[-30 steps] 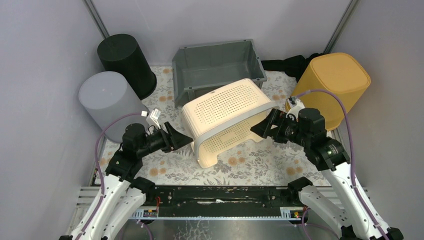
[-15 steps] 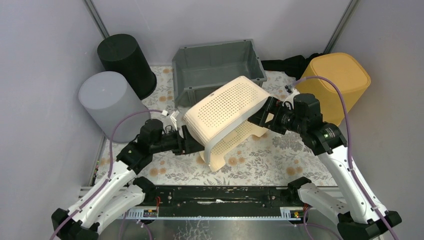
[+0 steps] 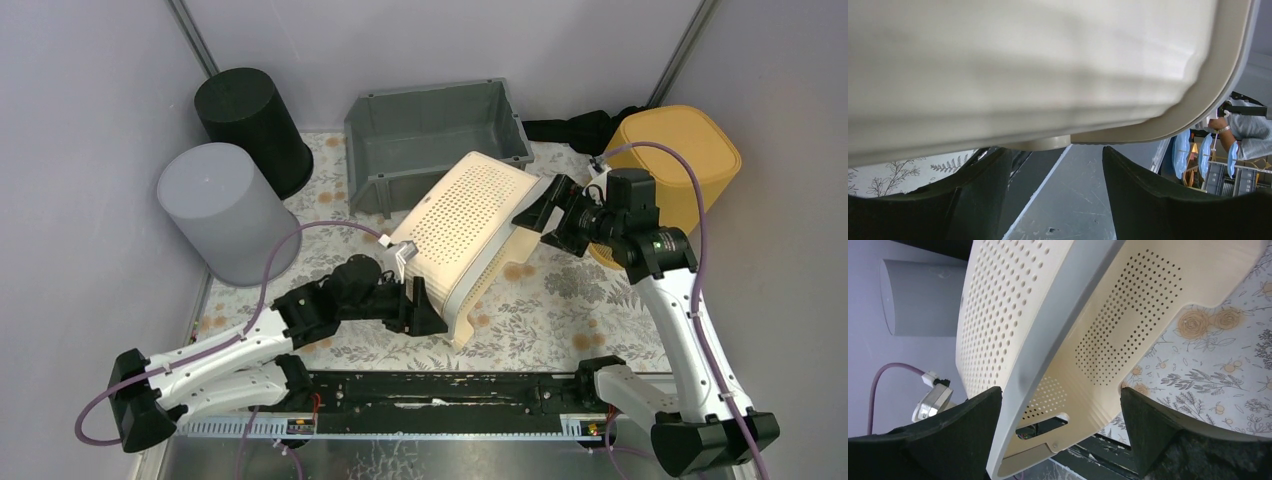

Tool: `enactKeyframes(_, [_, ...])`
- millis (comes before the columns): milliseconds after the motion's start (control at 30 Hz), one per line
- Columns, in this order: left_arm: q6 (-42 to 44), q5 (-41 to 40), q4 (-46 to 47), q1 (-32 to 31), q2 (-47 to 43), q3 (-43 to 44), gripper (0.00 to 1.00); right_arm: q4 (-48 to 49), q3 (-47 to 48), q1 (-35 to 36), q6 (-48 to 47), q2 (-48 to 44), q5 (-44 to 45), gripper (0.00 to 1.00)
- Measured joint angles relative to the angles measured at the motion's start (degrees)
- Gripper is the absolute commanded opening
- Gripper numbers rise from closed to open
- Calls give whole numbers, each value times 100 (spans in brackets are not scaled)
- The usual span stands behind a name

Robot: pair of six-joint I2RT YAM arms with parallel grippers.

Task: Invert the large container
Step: Turn the container upside down at the center of the board.

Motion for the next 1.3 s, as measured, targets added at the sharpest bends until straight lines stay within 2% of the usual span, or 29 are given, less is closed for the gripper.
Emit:
enactKeyframes(233, [-70,-280,9,-61,-354,9,77,-144,42,-278,-271,111,20,96])
enactKeyframes(433, [-79,-387,-96,-61,-734,201,79,-409,166,-391,-564,-81,1268,97])
enactKeyframes(633, [-55,-503,-363,-61,-909,435,83,-306,-686,-651,-496,-708,2540,96])
enactKeyframes(833, [37,-577,-590,-63,-949,667,91,-140,-1445,-1058,-232,-973,3377,96])
enactKeyframes(933, [74,-581,-658,-63,-951,693,100,-74,-1600,-1298,-79,-1331,3727,96])
enactKeyframes(1100, [164,-584,-758,-63,-940,741,100,173,-1700,-1563,144,-1722,4183,96])
enactKeyframes(1300, [249,-590,-828,-63,-898,857,100,291,-2280,-1786,382,-2328,4607,94])
